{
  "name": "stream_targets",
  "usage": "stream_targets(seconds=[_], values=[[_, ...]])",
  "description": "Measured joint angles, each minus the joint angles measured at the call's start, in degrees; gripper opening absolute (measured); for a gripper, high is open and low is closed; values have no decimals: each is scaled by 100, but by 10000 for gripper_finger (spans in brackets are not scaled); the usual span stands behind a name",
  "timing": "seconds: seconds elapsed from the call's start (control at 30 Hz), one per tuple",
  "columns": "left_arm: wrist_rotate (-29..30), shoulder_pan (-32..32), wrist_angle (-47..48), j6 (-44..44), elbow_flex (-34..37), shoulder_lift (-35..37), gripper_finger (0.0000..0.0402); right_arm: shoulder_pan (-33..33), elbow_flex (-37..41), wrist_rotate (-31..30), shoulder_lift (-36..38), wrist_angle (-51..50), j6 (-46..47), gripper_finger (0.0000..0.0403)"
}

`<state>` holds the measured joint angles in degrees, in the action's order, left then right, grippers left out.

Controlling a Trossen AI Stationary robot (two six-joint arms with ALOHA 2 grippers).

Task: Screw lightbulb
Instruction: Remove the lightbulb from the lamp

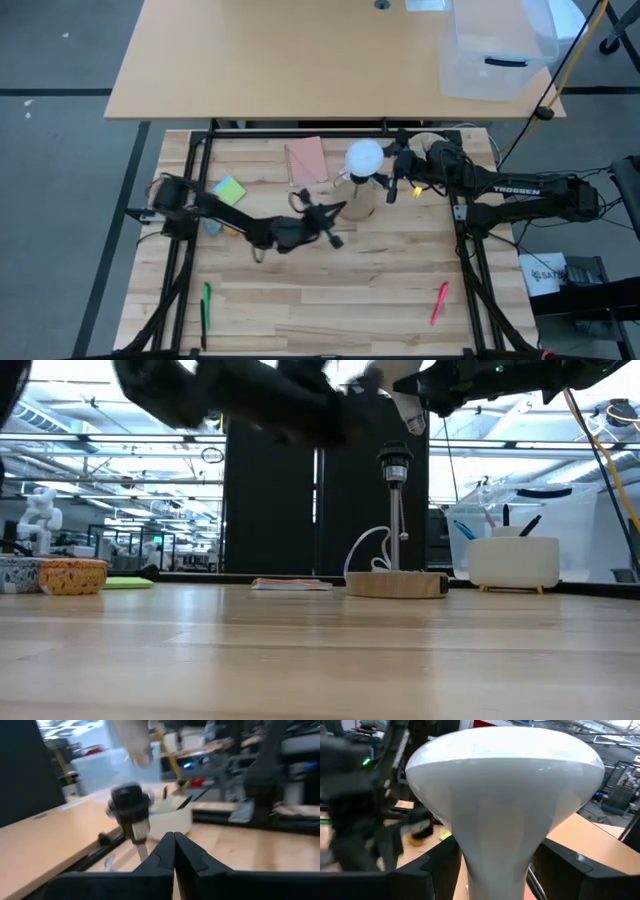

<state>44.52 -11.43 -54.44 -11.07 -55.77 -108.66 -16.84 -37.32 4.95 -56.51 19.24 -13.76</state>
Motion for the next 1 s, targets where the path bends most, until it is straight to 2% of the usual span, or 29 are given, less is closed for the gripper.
stream_targets(seconds=[0.27,0.43,0.5,0.6,0.8,0.93,1.0], values=[[-1066,89,-53,157,1860,2198,1,135,0,446,0,-7,10,221],[-1835,375,-424,154,2911,3153,1,342,0,827,0,-106,71,221],[-2278,565,-829,165,3343,3372,1,466,2,884,0,-161,68,221],[-2578,863,-1636,348,4003,3502,0,656,2,898,0,-222,68,221],[-2621,1204,-2846,680,5098,3515,0,1058,2,887,-82,-352,90,221],[-2619,1255,-3534,738,5486,3515,0,1300,2,870,-261,-388,90,221],[-2619,1253,-3501,741,5527,3609,0,1410,2,869,-370,-380,90,221]])
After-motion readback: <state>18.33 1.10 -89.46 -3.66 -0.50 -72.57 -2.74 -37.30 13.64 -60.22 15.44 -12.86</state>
